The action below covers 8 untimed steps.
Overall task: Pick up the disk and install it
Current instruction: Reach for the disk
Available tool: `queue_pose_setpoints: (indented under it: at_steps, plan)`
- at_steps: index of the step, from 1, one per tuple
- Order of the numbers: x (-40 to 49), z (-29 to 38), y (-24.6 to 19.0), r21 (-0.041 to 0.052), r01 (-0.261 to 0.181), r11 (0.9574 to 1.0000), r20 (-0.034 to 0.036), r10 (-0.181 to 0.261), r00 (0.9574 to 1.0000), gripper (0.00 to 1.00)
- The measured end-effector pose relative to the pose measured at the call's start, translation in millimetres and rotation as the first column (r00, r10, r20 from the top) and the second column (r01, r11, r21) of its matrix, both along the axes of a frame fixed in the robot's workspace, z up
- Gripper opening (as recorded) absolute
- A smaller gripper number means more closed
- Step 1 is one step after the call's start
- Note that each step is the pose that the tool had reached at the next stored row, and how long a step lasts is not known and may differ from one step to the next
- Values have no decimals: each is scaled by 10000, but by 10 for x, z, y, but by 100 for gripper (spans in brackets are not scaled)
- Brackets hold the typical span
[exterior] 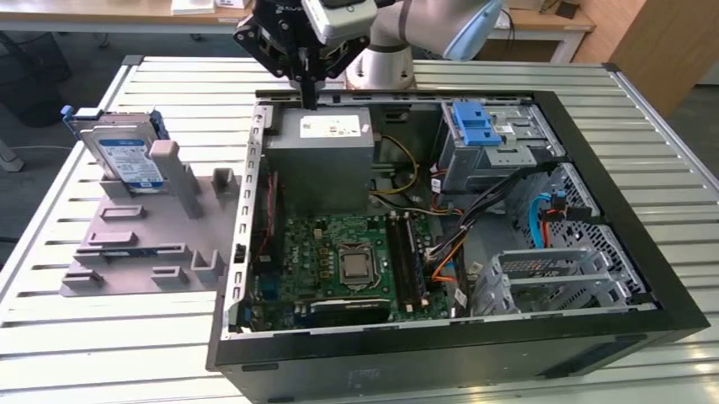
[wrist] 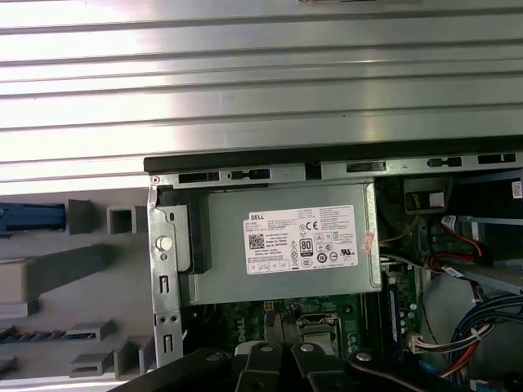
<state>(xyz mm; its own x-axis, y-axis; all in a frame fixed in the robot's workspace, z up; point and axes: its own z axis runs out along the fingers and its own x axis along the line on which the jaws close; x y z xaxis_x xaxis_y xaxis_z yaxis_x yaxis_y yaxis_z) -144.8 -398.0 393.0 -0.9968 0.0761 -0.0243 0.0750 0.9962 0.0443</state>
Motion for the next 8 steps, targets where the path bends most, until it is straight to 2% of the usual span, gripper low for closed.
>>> queue_pose_setpoints:
  at_steps: [8]
  plan:
    - [-95, -7, 29, -1, 1, 10000, -2, -1, 10000, 11]
